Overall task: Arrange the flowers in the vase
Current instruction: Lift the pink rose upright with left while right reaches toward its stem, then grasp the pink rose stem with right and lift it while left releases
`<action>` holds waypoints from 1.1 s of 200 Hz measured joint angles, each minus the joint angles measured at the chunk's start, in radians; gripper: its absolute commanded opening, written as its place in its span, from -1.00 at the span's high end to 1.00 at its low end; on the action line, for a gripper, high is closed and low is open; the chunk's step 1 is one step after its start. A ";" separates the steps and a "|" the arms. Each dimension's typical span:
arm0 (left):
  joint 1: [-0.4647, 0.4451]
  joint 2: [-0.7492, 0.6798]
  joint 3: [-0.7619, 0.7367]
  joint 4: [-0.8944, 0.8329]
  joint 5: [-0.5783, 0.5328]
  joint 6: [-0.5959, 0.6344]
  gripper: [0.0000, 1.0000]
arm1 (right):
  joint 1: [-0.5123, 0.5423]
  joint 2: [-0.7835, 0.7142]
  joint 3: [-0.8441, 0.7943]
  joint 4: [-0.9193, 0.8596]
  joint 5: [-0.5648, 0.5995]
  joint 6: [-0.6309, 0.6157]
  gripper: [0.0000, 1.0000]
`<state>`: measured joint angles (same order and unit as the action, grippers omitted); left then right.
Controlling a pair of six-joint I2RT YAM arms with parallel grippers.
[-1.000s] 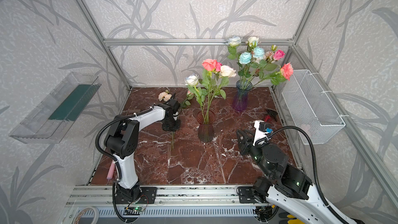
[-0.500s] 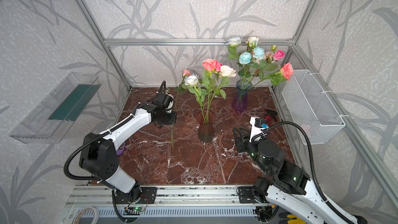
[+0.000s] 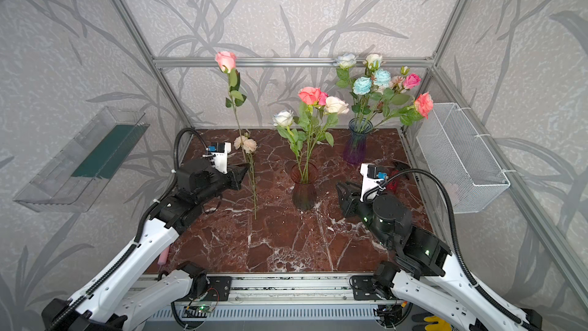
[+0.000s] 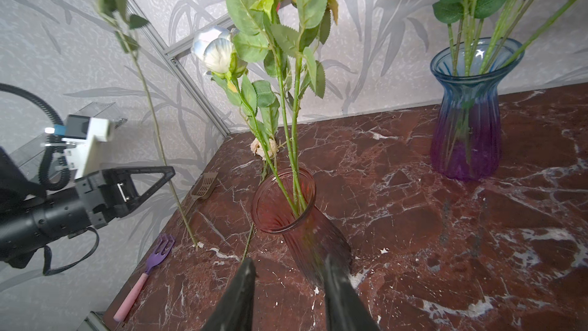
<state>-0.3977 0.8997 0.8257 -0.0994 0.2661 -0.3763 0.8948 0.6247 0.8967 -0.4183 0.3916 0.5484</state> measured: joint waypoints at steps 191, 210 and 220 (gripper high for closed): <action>-0.226 0.028 0.034 0.109 0.316 0.026 1.00 | 0.070 0.511 0.418 0.198 -0.236 -0.255 0.19; -0.233 0.044 0.040 0.104 0.332 0.025 1.00 | 0.069 0.553 0.436 0.199 -0.236 -0.261 0.19; -0.238 0.048 0.041 0.099 0.338 0.025 1.00 | 0.069 0.568 0.437 0.210 -0.235 -0.261 0.18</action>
<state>-0.6353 0.9482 0.8669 -0.0002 0.6041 -0.3511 0.9642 1.1923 1.3334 -0.2085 0.1566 0.2871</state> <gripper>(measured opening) 0.048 0.405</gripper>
